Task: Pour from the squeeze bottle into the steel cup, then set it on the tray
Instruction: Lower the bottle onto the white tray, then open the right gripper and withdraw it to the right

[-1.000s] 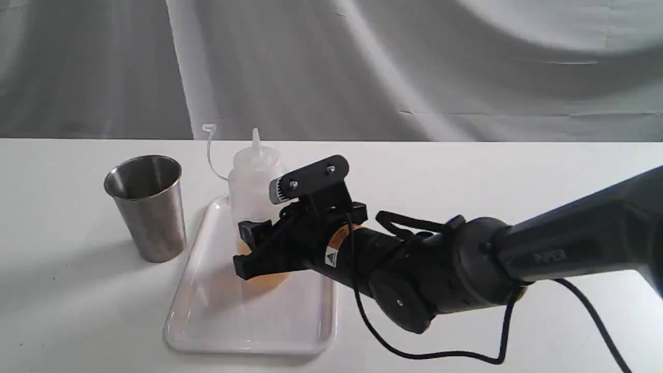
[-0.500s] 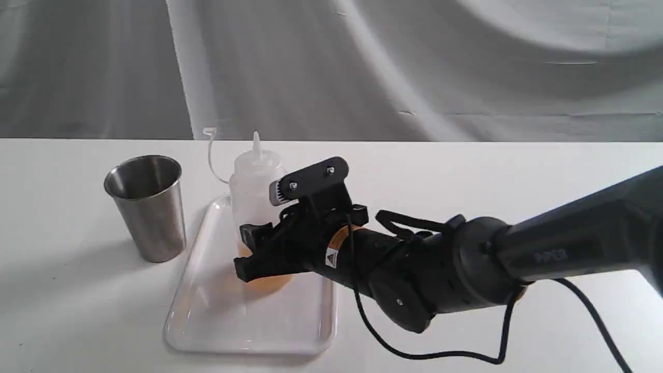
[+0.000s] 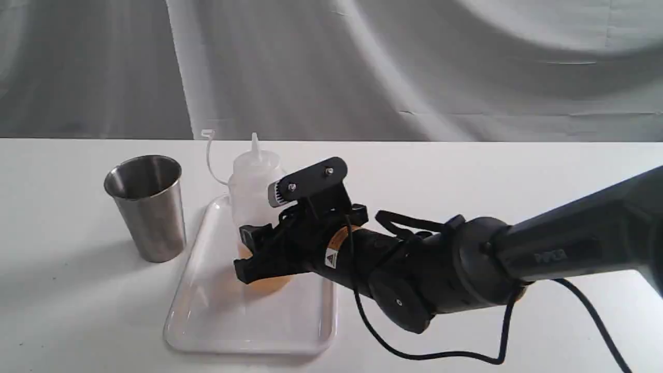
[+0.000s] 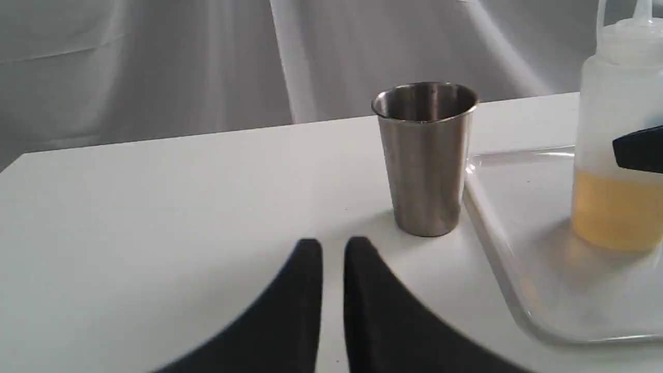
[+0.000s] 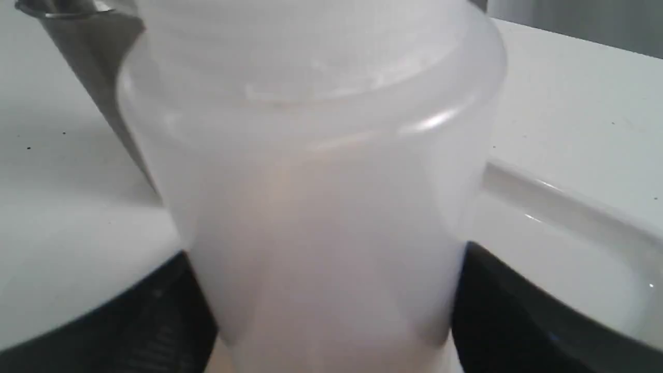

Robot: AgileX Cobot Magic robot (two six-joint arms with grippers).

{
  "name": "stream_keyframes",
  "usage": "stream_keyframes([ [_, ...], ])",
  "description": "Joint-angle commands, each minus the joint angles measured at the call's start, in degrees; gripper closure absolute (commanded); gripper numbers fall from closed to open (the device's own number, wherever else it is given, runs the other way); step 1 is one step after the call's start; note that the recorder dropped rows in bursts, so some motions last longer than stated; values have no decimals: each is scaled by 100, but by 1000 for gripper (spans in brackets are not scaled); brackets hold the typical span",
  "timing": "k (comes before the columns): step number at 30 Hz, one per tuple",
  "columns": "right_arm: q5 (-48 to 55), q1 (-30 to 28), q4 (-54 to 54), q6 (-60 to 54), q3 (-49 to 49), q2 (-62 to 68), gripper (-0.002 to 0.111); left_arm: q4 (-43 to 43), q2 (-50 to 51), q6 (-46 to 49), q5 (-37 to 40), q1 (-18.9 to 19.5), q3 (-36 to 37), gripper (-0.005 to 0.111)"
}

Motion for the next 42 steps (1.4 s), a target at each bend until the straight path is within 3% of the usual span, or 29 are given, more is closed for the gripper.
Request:
stream_keyframes([
  [1, -57, -6, 11, -238, -3, -77, 38, 14, -29, -10, -41, -6, 25, 98],
  [4, -57, -6, 11, -422, -3, -77, 21, 14, -29, -10, -41, -6, 25, 98],
  [9, -12, -6, 11, -422, -3, -92, 10, 14, -29, -10, -41, -6, 25, 98],
  [23, 477, -6, -130, -422, 276, -1210, 9, 14, -29, -10, -41, -6, 25, 98],
  [42, 477, -6, -407, 200, 2938, -5565, 10, 14, -29, -10, -41, -6, 25, 98],
])
